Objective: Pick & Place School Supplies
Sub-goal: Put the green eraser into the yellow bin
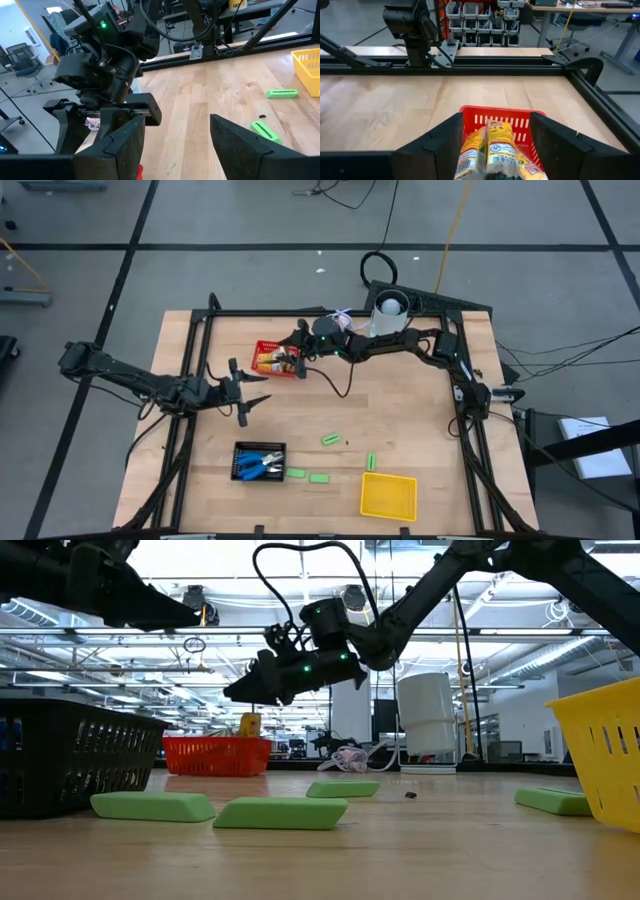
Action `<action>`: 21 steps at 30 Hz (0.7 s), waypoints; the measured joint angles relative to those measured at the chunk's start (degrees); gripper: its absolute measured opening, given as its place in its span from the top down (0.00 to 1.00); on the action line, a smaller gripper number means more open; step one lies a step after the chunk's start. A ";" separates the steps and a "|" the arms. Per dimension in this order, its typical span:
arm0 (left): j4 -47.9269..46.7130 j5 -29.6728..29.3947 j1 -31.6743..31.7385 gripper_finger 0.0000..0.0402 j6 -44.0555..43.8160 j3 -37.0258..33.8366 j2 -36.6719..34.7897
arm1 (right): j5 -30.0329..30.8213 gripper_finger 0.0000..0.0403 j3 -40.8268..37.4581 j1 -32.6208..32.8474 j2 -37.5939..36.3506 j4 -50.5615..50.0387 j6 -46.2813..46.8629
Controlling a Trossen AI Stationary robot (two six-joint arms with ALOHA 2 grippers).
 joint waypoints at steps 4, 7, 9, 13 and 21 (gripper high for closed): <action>0.00 0.00 0.00 0.44 0.26 0.00 0.00 | -0.09 0.46 -0.02 0.70 -0.23 2.30 -1.39; -0.02 0.00 0.00 0.44 0.46 0.00 0.00 | -2.94 0.46 -0.04 2.35 -2.45 -0.95 -2.20; -0.24 0.00 0.00 0.44 0.40 0.00 0.00 | -4.55 0.46 -0.02 4.37 -4.78 -6.73 -4.33; -1.68 0.02 0.00 0.44 0.04 0.02 0.00 | -2.77 0.46 -0.07 11.14 -10.40 -24.31 -11.53; -2.61 0.17 -0.04 0.44 -1.28 0.02 0.02 | 7.62 0.46 -6.59 24.64 -19.34 -41.12 -12.64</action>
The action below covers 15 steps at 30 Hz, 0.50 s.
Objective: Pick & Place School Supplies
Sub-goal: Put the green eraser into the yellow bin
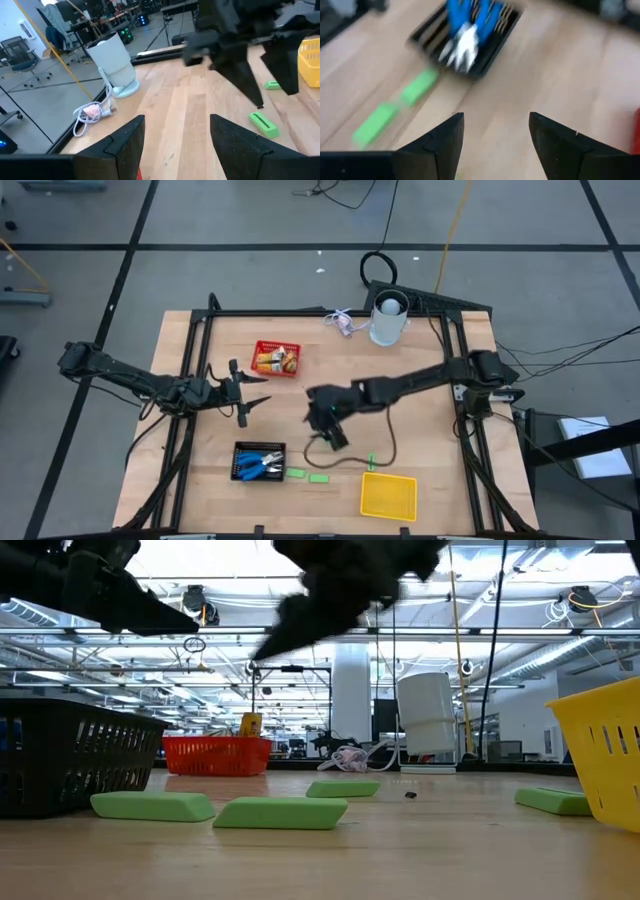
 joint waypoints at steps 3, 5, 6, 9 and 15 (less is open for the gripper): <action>0.08 0.02 0.00 0.44 -0.34 0.00 0.00 | 0.07 0.46 -3.64 1.92 -0.84 0.06 5.08; 0.27 0.02 0.00 0.44 -0.66 0.02 0.00 | 0.06 0.46 -5.58 2.55 -1.06 -1.44 9.56; 0.27 0.04 0.00 0.44 -0.83 0.02 0.00 | 0.14 0.45 -6.40 2.66 -1.05 -1.39 11.30; 0.54 0.04 0.00 0.44 -0.87 0.02 0.05 | 0.22 0.42 -9.47 2.77 -0.87 -0.94 13.93; 0.74 0.03 0.00 0.44 -0.65 0.02 0.07 | 0.44 0.40 -12.97 2.75 -0.09 1.79 14.28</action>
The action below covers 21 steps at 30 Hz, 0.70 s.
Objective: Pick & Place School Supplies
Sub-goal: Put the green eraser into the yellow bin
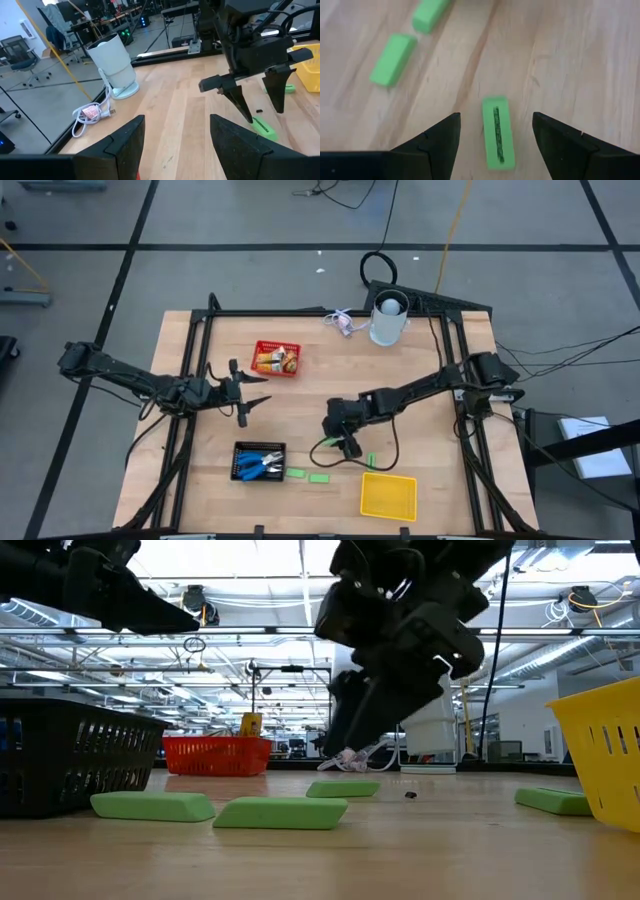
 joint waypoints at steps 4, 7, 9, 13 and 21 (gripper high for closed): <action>0.00 -0.01 0.00 0.44 0.18 0.00 0.00 | 0.00 0.41 -1.63 0.00 -0.04 2.02 0.03; 0.01 -0.01 0.00 0.44 0.24 0.00 0.00 | -0.02 0.41 -1.73 0.00 -0.02 2.62 0.10; 0.01 -0.03 0.00 0.44 0.26 0.00 -0.02 | 0.73 0.41 -1.73 0.00 0.09 2.66 0.10; 0.02 -0.03 0.00 0.44 0.26 0.00 -0.01 | 1.16 0.41 -1.77 0.00 1.81 2.08 0.05; 0.11 -0.05 0.00 0.44 0.26 0.00 -0.01 | 2.36 0.42 -1.73 0.25 2.85 1.74 0.12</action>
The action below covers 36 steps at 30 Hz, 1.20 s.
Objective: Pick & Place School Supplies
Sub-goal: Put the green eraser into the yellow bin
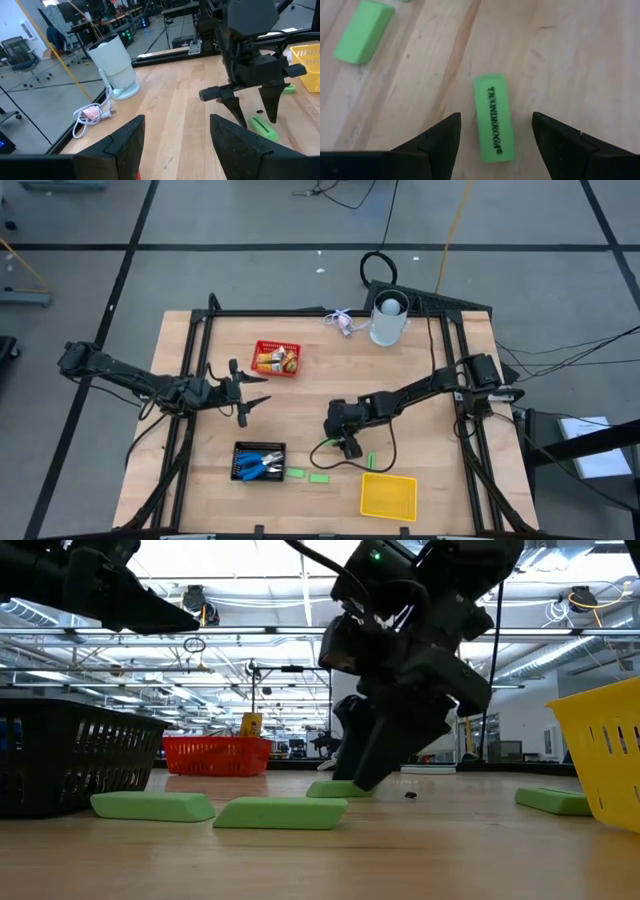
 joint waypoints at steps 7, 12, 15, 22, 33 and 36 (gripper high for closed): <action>0.03 -0.02 0.00 0.44 0.02 0.00 0.01 | 3.43 0.50 0.00 1.66 0.43 0.08 -0.67; 0.05 -0.03 0.00 0.44 0.02 0.00 0.01 | 4.30 0.63 0.17 2.60 2.15 0.46 -0.18; 0.05 -0.04 0.00 0.44 -0.04 0.00 0.01 | 5.79 0.75 0.24 3.03 3.11 0.24 -0.07; 0.05 -0.04 0.00 0.44 -0.07 0.00 0.01 | 8.74 0.86 0.17 3.22 2.53 0.50 1.59; 0.03 -0.04 0.00 0.44 -0.24 0.00 0.01 | 20.46 0.86 -0.15 5.60 -2.53 -0.52 -0.21; -0.30 -0.04 0.00 0.44 -0.46 0.00 0.01 | 21.42 0.86 -0.15 6.39 -4.26 0.01 -0.63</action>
